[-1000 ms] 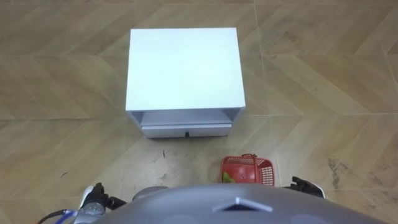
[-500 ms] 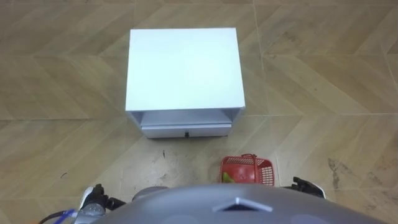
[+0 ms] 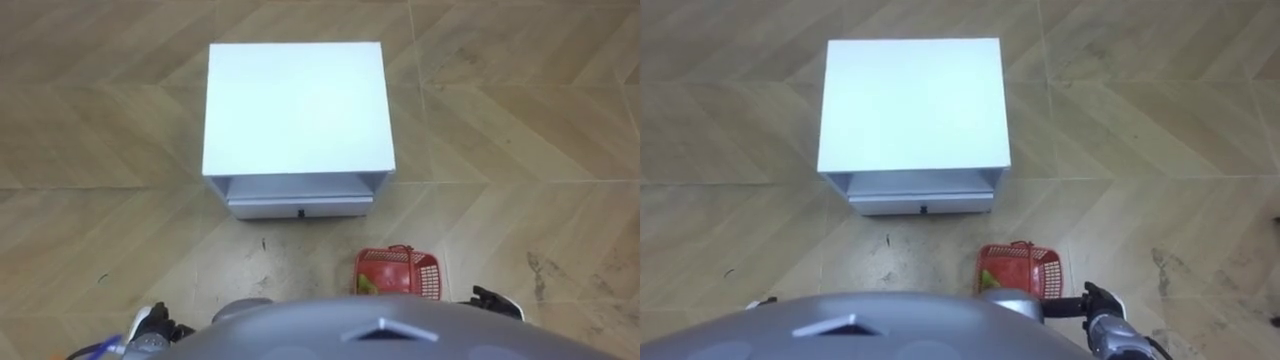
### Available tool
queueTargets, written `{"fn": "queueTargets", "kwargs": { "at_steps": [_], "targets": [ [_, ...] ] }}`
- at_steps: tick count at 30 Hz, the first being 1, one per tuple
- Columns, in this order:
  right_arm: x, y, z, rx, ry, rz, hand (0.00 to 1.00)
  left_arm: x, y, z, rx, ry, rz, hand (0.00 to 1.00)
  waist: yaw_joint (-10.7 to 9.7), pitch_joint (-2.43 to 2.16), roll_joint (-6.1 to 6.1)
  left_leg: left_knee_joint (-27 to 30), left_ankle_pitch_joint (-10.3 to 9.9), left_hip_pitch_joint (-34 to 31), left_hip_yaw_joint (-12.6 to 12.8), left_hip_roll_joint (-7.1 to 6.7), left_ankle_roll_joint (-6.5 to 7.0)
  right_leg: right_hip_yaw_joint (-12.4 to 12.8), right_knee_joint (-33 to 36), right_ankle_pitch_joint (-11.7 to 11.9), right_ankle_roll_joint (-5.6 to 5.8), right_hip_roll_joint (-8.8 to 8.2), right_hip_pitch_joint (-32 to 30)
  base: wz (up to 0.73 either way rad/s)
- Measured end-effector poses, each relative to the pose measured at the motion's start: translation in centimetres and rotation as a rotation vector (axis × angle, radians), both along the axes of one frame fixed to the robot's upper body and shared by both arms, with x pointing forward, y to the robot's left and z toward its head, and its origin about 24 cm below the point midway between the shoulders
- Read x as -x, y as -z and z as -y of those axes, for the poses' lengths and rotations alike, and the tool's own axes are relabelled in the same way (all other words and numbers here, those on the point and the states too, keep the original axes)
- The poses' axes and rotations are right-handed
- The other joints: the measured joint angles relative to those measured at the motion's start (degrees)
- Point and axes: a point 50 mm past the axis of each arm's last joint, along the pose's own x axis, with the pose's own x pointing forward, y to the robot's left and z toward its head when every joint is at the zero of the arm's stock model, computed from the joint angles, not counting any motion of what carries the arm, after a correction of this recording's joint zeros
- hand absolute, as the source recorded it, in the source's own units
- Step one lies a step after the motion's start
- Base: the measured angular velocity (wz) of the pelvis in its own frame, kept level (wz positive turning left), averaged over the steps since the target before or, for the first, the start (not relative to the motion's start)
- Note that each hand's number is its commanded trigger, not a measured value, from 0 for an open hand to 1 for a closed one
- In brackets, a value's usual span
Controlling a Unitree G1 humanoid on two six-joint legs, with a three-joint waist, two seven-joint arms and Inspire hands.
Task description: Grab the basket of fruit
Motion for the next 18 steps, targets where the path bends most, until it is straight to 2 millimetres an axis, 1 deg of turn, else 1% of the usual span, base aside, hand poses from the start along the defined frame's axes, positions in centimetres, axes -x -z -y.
{"fn": "queueTargets", "kwargs": {
  "at_steps": [1,2,3,4,5,6,7,8,9,10,11,12,13,14,15,16,17,18],
  "targets": [
    [-0.2,0.0,0.1,0.004,-0.004,0.003,0.0,-0.2,0.0,0.0,0.003,-0.002,0.005,0.0,0.02,0.1,-0.02,0.77,-0.01,-0.48,0.82,0.01,0.02,-0.01,1.1,0.0,0.0,-0.16,-0.87,-0.1],
    [-0.7,-0.1,0.3,0.015,-0.011,0.012,0.0,-0.4,0.0,0.0,0.012,-0.002,0.008,0.0,-0.21,0.54,-0.18,2.63,-0.31,-1.95,2.26,-0.1,0.55,0.51,2.78,0.04,0.01,-0.5,-2.42,-0.14],
    [-1.7,-0.3,0.6,0.028,-0.031,0.032,0.0,-0.6,0.1,0.0,0.027,-0.003,0.007,0.0,-0.13,0.16,0.63,4.34,-0.95,-4.33,2.7,-0.13,1.63,0.69,3.65,0.08,0.07,-0.64,-4.27,-0.15],
    [-2.2,-0.4,0.7,0.032,-0.037,0.042,0.0,-0.7,0.1,0.0,0.031,-0.006,0.01,0.0,-0.23,-0.02,0.81,4.71,-1.15,-5.38,3.07,-0.25,1.96,0.82,3.66,0.17,0.25,-0.52,-5.26,-0.21],
    [-3.3,-0.7,0.8,0.038,-0.046,0.079,0.0,-1.0,0.1,-0.2,0.034,-0.022,0.028,0.0,0.01,-0.29,1.28,5.09,-1.38,-7.74,4.56,0.0,2.48,1.0,3.23,0.79,1.36,-0.47,-7.19,-0.14],
    [-4.6,-0.9,0.6,0.035,-0.052,0.119,0.0,-1.5,-0.2,-0.8,0.024,-0.028,0.057,0.0,-0.03,-0.05,1.81,7.3,-1.76,-10.44,6.33,1.03,3.38,-0.29,8.8,-0.78,1.38,-1.25,-10.01,0.04],
    [-4.7,-0.9,0.4,0.031,-0.046,0.127,0.0,-1.8,-0.3,-1.1,0.018,-0.034,0.068,0.0,-0.17,0.17,1.32,8.83,-2.07,-11.38,7.16,0.96,3.9,-1.64,14.95,-2.65,1.25,-2.65,-11.12,0.61],
    [-4.3,-0.8,0.5,0.034,-0.028,0.113,0.0,-2.1,-0.5,-1.7,0.005,-0.032,0.087,0.0,0.09,0.13,-0.3,10.68,-2.79,-12.39,8.48,-0.19,5.02,-3.31,27.63,-4.96,1.49,-5.51,-11.62,0.83],
    [-4.7,-0.9,0.7,0.051,-0.012,0.119,0.0,-2.4,-0.7,-2.2,-0.012,-0.024,0.1,0.0,1.41,-0.27,-2.09,11.94,-3.2,-14.14,9.63,-1.6,5.65,-3.25,37.64,-5.02,1.67,-8.07,-11.49,0.71],
    [-5.2,-1.1,0.9,0.06,-0.005,0.135,0.0,-2.8,-0.9,-2.4,-0.017,-0.02,0.112,0.0,2.05,-0.58,-2.82,12.97,-3.47,-15.49,10.48,-1.71,5.98,-3.05,41.2,-4.65,1.85,-8.77,-11.39,0.2],
    [-7.0,-1.6,1.3,0.083,-0.007,0.186,0.0,-3.0,-1.0,-2.6,-0.025,-0.02,0.121,0.0,3.57,-0.81,-3.32,15.76,-3.71,-18.81,10.85,-1.44,6.35,-2.93,44.59,-2.82,2.07,-9.37,-10.44,-0.1],
    [-9.4,-2.4,1.4,0.094,-0.004,0.261,0.0,-3.2,-1.0,-2.7,-0.028,-0.047,0.129,0.0,4.39,-0.82,-3.56,18.76,-3.83,-22.49,10.92,-0.63,6.55,-3.26,43.99,-0.9,1.92,-9.79,-8.42,-0.14],
    [-10.6,-2.8,1.4,0.097,-0.003,0.297,0.0,-3.2,-1.0,-2.8,-0.031,-0.065,0.132,0.0,4.46,-0.81,-3.58,20.31,-3.9,-24.49,11.02,-0.1,6.68,-3.41,43.26,0.2,1.85,-9.96,-7.51,-0.14],
    [-13.1,-3.7,1.1,0.099,-0.013,0.371,0.0,-3.6,-1.1,-3.0,-0.04,-0.084,0.139,0.0,4.68,-0.61,-3.42,23.29,-3.97,-28.61,11.15,1.06,6.79,-3.46,41.26,2.07,2.28,-10.53,-5.99,-0.1],
    [-15.4,-4.7,0.8,0.105,-0.03,0.441,0.0,-3.9,-1.2,-3.3,-0.051,-0.109,0.146,0.0,4.73,-0.43,-3.32,26.88,-3.99,-32.97,10.91,1.92,6.82,-4.28,37.97,3.64,2.95,-11.27,-4.3,-0.07],
    [-16.4,-5.1,0.7,0.111,-0.037,0.472,0.0,-4.4,-1.3,-3.5,-0.057,-0.117,0.161,0.0,4.66,-0.28,-3.45,28.9,-4.11,-35.28,10.67,2.23,6.9,-4.74,36.31,3.95,3.24,-11.71,-3.58,0.1],
    [-18.1,-6.1,0.5,0.123,-0.043,0.527,0.0,-5.9,-1.7,-3.8,-0.073,-0.115,0.201,0.0,4.51,0.17,-3.83,33.77,-4.46,-40.41,10.12,2.68,6.93,-4.86,34.11,1.1,4.6,-12.06,-2.94,0.31],
    [-19.7,-7.2,0.8,0.146,-0.043,0.578,0.0,-7.4,-1.9,-3.7,-0.077,-0.105,0.242,0.0,4.47,0.81,-3.42,39.23,-4.96,-45.55,8.84,2.93,6.79,-5.23,36.19,-6.88,6.05,-11.66,-4.01,0.34]
  ]
}}
